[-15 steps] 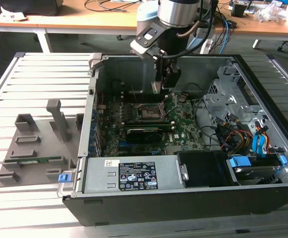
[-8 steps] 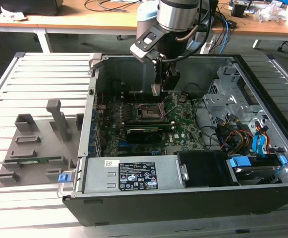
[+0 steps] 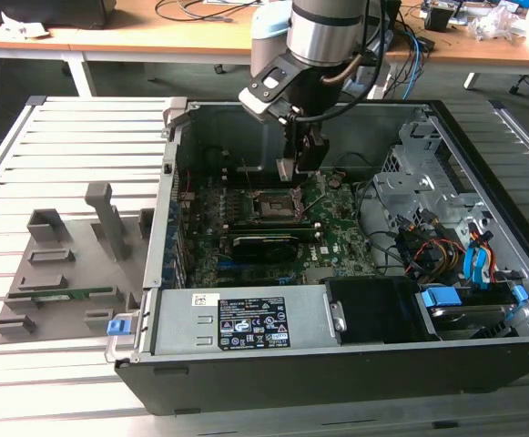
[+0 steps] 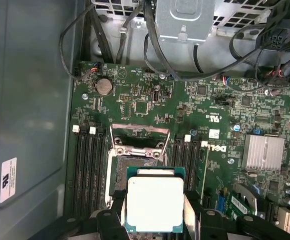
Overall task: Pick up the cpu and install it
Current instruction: 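Place the cpu into insertion slot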
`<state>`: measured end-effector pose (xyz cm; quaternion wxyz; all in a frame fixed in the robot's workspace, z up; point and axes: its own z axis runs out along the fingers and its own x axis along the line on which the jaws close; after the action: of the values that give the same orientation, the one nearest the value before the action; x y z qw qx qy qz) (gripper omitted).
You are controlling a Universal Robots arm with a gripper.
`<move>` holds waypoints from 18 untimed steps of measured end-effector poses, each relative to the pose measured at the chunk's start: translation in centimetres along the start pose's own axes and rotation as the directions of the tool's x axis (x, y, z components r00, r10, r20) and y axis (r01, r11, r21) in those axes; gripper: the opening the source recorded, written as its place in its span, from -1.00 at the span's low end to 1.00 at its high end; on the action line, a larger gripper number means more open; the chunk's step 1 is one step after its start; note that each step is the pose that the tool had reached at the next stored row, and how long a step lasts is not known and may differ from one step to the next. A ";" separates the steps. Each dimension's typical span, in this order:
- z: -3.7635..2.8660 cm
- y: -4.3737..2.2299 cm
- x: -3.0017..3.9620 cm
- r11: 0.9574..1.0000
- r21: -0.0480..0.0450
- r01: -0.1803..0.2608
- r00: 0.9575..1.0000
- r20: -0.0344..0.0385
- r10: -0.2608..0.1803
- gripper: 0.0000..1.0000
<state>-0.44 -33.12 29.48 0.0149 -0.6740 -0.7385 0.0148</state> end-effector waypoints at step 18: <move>1.20 -0.07 0.01 1.000 0.000 0.000 1.000 0.000 0.000 0.09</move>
<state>-0.56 -33.12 28.29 0.0148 -0.6740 -0.7384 0.0149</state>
